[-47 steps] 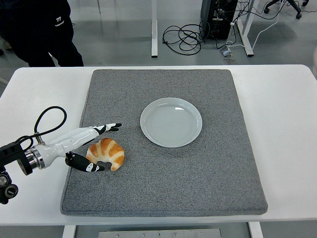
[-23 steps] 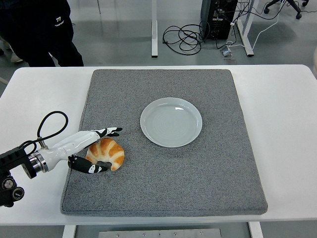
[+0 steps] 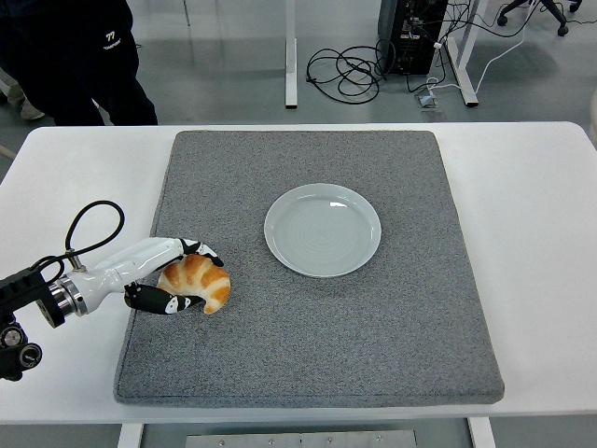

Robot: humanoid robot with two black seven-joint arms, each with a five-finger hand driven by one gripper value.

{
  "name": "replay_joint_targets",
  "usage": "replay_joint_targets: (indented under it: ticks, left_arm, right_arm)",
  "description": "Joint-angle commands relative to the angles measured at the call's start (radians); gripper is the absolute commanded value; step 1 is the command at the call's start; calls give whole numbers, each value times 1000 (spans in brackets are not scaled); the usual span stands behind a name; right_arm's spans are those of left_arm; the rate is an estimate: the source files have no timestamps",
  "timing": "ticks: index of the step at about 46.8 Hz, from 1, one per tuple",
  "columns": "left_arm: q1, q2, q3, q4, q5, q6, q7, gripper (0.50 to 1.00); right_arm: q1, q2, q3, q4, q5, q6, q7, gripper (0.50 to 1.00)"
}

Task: Place the bread on the plate

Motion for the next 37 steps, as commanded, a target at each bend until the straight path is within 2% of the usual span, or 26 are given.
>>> replay_joint_targets:
  ticks: [1,6,18,23,26,32,37]
  left_arm:
    - [-2,4,-21,0,-1,0,0,554]
    - [-4,18,-35,-2,-1,-9,0,500]
    - [-5,40,-54,-10,-10,-13,3,500]
    - [-7,72,-86,-19,-53,-31,8,500]
    - [-31,110,-100,-28,-60,-69,13,500]
    - [-128,178,-121,-36,-93,-186,51,500]
    - [-223,191,-127,-34,-137,-250,69,500]
  right_arm:
    - [0,0,0,1,0,-1,0,1000]
    - [0,0,0,1,0,1,0,1000]
    - [0,0,0,1,0,1,0,1000]
    - [0,0,0,1,0,-1,0,1000]
    - [0,0,0,1,0,1,0,1000]
    - [0,0,0,1,0,-1,0,1000]
    - [0,0,0,4,0,1,0,1000]
